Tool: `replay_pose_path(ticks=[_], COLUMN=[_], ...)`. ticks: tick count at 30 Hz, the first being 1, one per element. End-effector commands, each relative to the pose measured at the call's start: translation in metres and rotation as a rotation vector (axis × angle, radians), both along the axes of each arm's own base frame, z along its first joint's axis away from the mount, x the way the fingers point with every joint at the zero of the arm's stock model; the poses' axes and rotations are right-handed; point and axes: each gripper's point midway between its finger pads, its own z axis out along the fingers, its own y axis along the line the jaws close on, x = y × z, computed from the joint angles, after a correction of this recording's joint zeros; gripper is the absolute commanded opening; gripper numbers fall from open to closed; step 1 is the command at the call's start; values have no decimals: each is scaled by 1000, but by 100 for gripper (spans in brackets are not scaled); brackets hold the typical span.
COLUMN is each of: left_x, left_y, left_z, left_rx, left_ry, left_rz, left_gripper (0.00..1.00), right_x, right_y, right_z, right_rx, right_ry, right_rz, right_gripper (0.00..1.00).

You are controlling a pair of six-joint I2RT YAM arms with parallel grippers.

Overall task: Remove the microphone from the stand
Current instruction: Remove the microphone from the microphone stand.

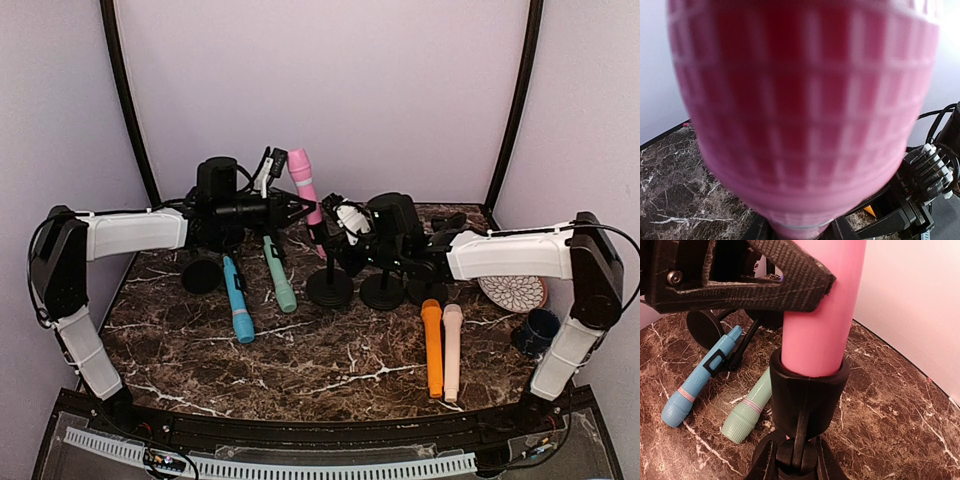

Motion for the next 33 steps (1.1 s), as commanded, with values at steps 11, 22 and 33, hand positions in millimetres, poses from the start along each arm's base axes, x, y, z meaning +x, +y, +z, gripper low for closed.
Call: replay_pose_path(ticks=[11,22,33], left_x=[-10,-39,4], left_y=[21,23,30], left_z=[67,79,74], left_rx=[-157,-188,-106], left_ry=[-224,-327,-175], left_rz=[-19,-102,94], left_gripper=[0,0,0], right_x=[14,27,16], right_y=[-58,-69,-68], right_z=[-59,-71,-73], right_rx=[-215,-225,-276], right_ry=[171,254,175], right_rz=[-189,-253,-191], right_gripper=[0,0,0])
